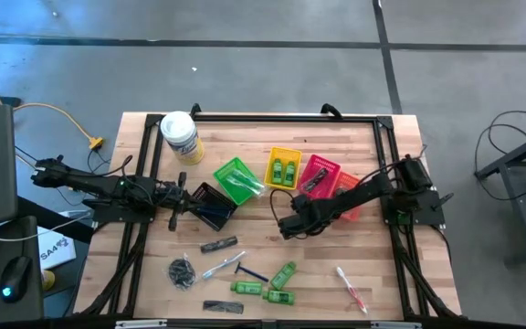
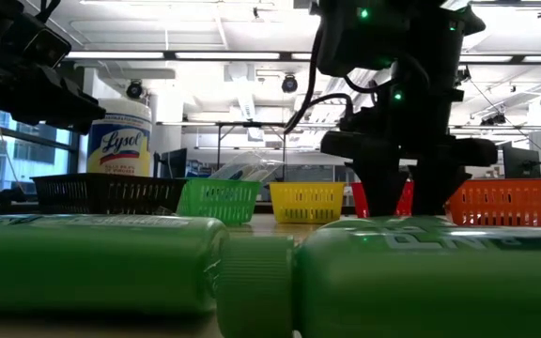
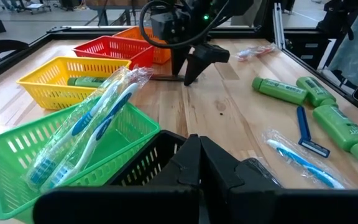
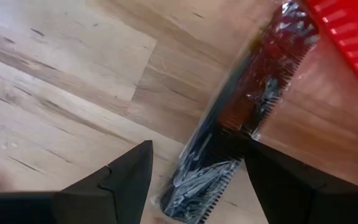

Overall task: Pick & Place Travel size toiletries
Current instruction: Put the black comb into the red bin

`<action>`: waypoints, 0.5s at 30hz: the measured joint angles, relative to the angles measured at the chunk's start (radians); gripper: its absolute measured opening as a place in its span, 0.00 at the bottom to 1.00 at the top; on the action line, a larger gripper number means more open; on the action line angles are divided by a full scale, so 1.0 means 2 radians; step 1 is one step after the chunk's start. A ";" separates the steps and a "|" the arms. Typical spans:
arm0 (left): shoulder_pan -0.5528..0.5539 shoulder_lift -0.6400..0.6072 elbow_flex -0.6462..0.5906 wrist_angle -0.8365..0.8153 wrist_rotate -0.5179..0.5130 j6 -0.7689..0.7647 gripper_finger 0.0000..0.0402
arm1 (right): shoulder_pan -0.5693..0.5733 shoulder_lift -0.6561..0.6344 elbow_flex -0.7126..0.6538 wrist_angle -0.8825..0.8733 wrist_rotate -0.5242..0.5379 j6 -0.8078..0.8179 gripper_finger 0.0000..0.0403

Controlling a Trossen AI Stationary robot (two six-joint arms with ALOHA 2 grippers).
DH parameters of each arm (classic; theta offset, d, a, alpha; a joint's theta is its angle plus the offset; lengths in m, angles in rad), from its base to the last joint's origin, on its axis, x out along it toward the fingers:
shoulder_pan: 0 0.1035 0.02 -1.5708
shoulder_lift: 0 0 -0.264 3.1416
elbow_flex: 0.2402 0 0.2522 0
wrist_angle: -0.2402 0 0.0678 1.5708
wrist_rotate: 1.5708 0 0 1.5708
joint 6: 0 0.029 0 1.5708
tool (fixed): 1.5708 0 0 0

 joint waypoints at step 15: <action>0.000 0.000 0.000 -0.004 0.016 0.000 0.00 | 0.007 0.019 0.002 -0.005 -0.046 -0.060 0.60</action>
